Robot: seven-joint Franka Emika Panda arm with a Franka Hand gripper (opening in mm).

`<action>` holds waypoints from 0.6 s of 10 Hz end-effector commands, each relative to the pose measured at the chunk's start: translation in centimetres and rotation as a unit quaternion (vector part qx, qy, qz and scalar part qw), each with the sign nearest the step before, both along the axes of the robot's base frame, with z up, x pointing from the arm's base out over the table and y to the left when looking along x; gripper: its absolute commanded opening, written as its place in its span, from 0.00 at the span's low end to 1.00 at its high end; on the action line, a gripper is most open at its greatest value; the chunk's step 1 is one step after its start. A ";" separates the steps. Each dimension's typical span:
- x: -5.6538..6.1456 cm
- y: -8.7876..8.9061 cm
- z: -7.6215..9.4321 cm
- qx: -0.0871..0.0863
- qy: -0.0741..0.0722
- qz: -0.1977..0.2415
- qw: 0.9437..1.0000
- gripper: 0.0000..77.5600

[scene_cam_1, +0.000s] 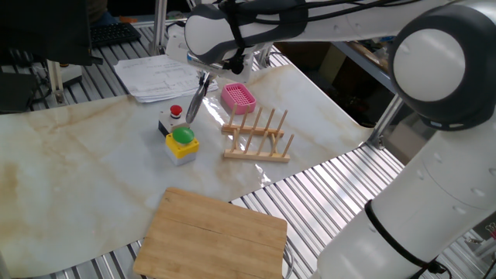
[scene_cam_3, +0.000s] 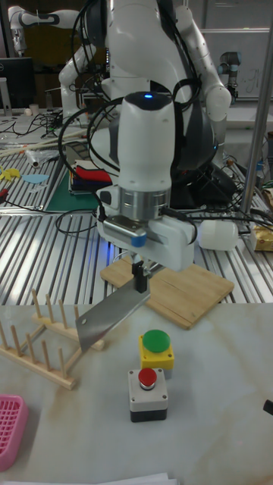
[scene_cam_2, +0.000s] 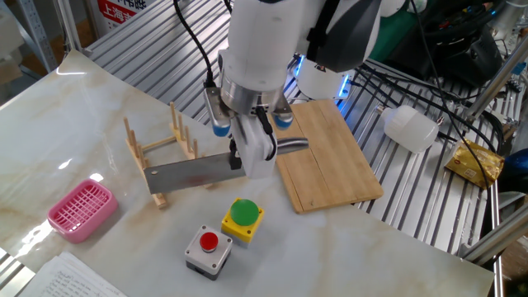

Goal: Put the knife on the knife rack

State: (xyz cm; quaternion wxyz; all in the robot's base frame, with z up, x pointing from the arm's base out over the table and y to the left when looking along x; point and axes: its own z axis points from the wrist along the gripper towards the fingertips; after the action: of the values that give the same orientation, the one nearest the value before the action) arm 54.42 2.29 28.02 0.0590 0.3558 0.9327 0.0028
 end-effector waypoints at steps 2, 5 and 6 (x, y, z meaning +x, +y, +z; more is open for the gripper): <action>0.3 -0.1 0.1 -0.005 0.005 0.048 0.999 0.03; 0.3 -0.1 0.1 -0.003 0.011 0.056 0.998 0.03; 0.3 -0.1 0.1 -0.005 0.014 0.060 0.998 0.03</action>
State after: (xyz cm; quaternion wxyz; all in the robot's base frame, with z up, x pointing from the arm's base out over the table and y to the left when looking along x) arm 54.58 2.20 27.90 0.0457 0.3000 0.9528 -0.0037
